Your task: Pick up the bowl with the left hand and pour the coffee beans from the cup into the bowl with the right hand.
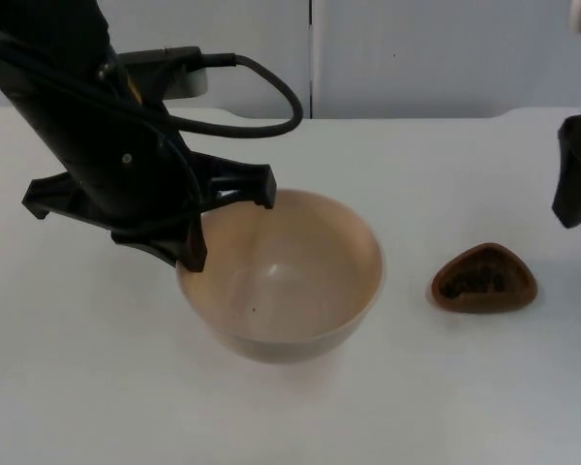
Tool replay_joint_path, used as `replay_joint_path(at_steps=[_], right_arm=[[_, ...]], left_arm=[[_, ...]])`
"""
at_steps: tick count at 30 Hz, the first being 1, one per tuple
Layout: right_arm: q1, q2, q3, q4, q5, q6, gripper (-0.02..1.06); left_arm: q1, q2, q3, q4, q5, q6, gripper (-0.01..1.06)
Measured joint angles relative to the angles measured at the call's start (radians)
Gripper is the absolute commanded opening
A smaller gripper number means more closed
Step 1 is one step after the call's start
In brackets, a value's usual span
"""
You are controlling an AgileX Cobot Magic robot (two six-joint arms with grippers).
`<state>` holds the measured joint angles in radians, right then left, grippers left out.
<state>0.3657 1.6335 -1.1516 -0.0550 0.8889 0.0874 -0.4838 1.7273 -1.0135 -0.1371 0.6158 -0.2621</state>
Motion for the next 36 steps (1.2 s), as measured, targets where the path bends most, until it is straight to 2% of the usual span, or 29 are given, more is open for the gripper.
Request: replay_joint_path(at_steps=[6,18,36], right_arm=[[0.000,0.112,-0.095,-0.018,-0.009,0.013,0.98],[0.000,0.221,-0.104,-0.068,-0.120,0.033,0.98],[0.000,0.398,-0.199,-0.097,-0.172,0.053,0.97]], left_arm=[[0.000,0.000,0.000,0.000,0.000,0.000,0.00],[0.000,0.000,0.000,0.000,0.000,0.000,0.00],[0.000,0.000,0.000,0.000,0.000,0.000,0.00]])
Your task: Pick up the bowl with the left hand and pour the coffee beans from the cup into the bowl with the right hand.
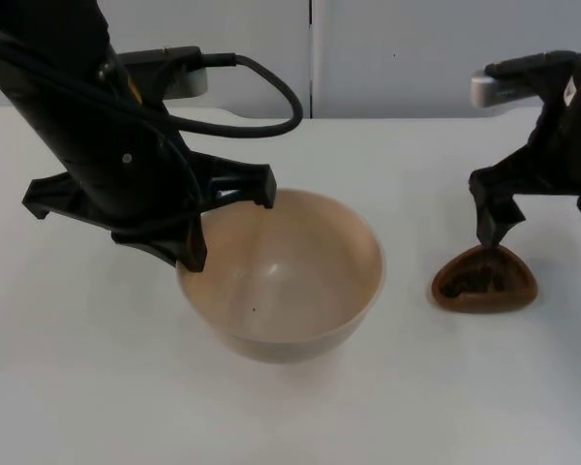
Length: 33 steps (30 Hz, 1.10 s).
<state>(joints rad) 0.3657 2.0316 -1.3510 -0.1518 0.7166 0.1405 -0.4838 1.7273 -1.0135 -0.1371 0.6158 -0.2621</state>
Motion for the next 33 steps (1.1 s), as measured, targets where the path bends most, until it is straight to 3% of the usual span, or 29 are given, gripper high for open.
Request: replay_joint_path(at_steps=[11,23,33], right_arm=[[0.000,0.070,0.000,-0.001,-0.086,0.029,0.93],[0.000,0.115,-0.001,-0.066,-0.122,0.091,0.87],[0.000,0.129,-0.001,-0.009,-0.116,0.092,0.86]], left_arm=[[0.000,0.000,0.000,0.000,-0.004,0.000,0.00],[0.000,0.000,0.000,0.000,-0.004,0.000,0.00],[0.000,0.000,0.000,0.000,-0.006,0.000,0.00]])
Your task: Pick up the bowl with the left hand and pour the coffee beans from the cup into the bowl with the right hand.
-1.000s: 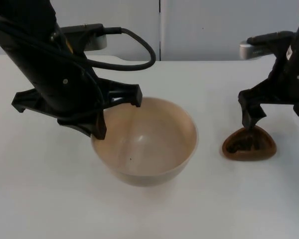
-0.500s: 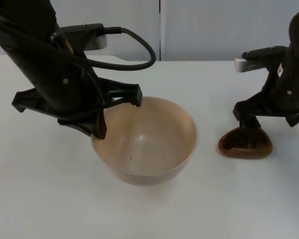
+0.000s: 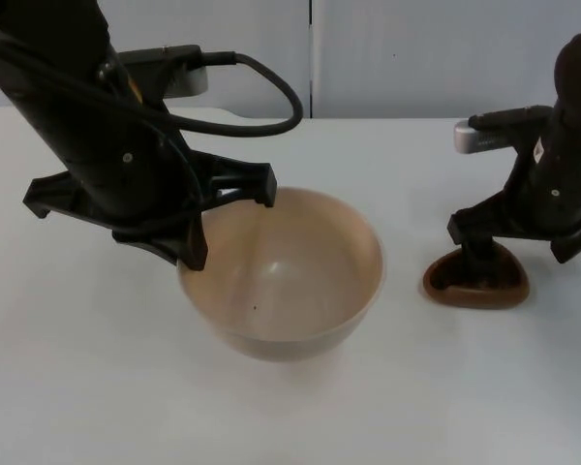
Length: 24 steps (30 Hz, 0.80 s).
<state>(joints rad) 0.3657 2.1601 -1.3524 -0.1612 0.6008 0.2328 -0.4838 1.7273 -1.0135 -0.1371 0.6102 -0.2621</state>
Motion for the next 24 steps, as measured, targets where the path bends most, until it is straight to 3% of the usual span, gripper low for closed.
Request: replay_joint_path(at_steps=[4,9,13,14,24], right_arm=[[0.000,0.000,0.000,0.008,0.004,0.002,0.86],[0.000,0.000,0.000,0.012,0.017,0.002,0.72],[0.000,0.000,0.000,0.012,0.021,0.002,0.50],[0.000,0.000,0.000,0.012,0.021,0.002,0.50],[0.000,0.000,0.000,0.012,0.021,0.002,0.12]], left_arm=[[0.000,0.000,0.000,0.000,0.000,0.000,0.00],[0.000,0.000,0.000,0.000,0.000,0.000,0.00],[0.000,0.000,0.000,0.000,0.000,0.000,0.00],[0.000,0.000,0.000,0.000,0.000,0.000,0.00],[0.000,0.000,0.000,0.000,-0.002,0.000,0.00]])
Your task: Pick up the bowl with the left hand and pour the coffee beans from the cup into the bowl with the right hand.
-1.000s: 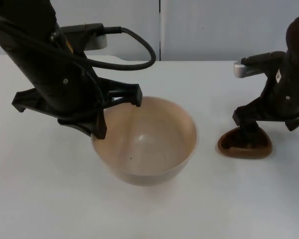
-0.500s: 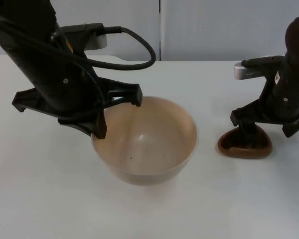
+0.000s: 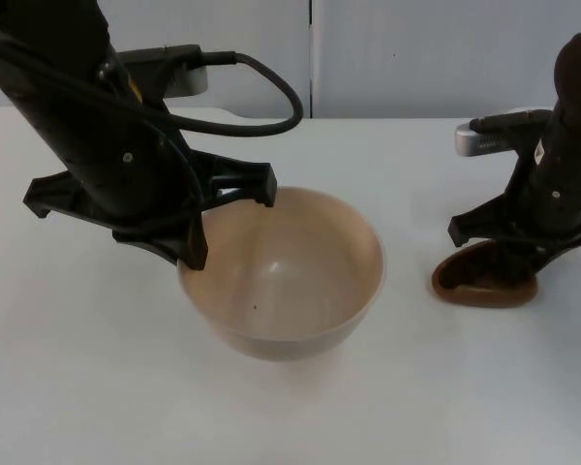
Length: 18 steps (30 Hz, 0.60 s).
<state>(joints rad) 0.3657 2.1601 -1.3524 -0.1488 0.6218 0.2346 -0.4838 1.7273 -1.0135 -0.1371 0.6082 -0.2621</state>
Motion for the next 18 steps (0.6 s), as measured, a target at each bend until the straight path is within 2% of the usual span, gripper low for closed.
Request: replay_joint_path(at_steps=[1,5,13,18], right_arm=[[0.000,0.000,-0.001,0.000,0.001,0.000,0.12],[0.000,-0.002,-0.001,0.006,0.001,0.006,0.00],[0.000,-0.042,-0.001,0.008,0.002,0.006,0.00],[0.000,-0.098,-0.001,0.002,0.041,0.001,0.00]], left_arm=[[0.000,0.000,0.000,0.000,0.000,0.000,0.00],[0.000,0.000,0.000,0.000,0.000,0.000,0.00],[0.000,0.000,0.000,0.000,0.000,0.000,0.00],[0.000,0.000,0.000,0.000,0.000,0.000,0.00]])
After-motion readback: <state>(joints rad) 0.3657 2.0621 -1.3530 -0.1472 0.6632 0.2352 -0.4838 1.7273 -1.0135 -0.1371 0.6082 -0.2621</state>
